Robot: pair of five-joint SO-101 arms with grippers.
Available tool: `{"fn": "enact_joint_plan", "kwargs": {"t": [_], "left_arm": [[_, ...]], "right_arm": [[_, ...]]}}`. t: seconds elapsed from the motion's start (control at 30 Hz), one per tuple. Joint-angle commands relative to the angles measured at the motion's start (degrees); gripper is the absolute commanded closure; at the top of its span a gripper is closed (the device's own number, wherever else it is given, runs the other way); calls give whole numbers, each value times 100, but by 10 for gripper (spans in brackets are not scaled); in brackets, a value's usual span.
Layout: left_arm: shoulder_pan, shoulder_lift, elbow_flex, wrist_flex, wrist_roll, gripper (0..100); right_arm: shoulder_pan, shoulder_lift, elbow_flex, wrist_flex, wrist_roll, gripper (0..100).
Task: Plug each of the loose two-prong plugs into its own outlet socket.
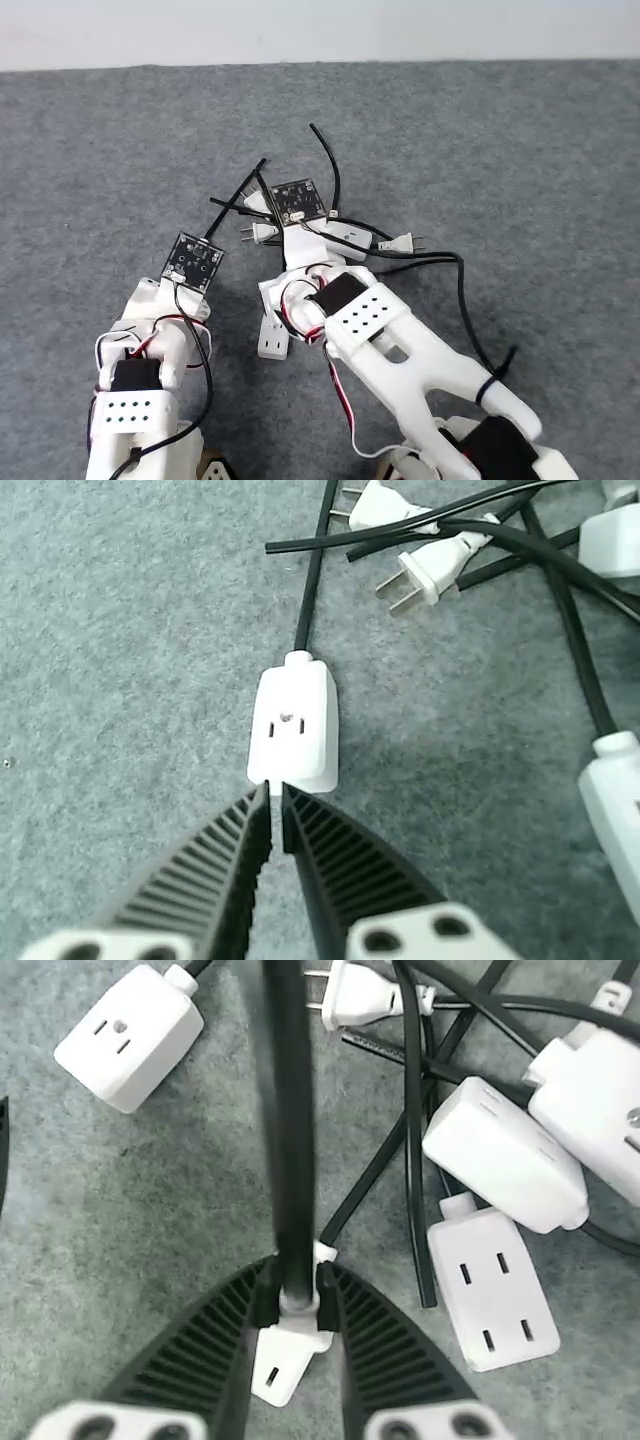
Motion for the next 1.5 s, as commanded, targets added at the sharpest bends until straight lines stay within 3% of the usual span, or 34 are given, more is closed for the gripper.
{"fn": "enact_joint_plan", "kwargs": {"t": [0.0, 0.4, 0.63, 0.73, 0.83, 0.93, 1.03, 1.13, 1.3, 1.47], "left_arm": [[-18, -79, -48, -158, 44, 986], [-26, -70, -48, -141, 53, 986], [-9, 9, -215, 308, 79, 985], [97, 492, -646, 879, 149, 985], [818, 1187, -1349, 1899, 730, 966], [1837, 1864, -1921, 2673, 1644, 855], [2620, 2382, -2141, 2620, 2347, 753], [3068, 2840, -2229, 2215, 2980, 742], [3086, 3684, -2571, 1960, 3736, 742], [2532, 4712, -3073, 1785, 3956, 742]], "right_arm": [[-119, -22, -158, -75, -141, 991], [57, -22, -193, -330, -149, 991], [75, -48, -193, -268, -9, 991], [470, -92, -360, 224, 360, 991], [1323, -84, -870, 1174, 695, 991], [2220, -40, -1160, 1754, 835, 991], [2809, -40, -1143, 1833, 976, 991], [3046, -84, -1002, 1789, 985, 991], [3055, -92, -993, 1789, 985, 991], [2976, -92, -993, 1789, 1011, 991]]}}
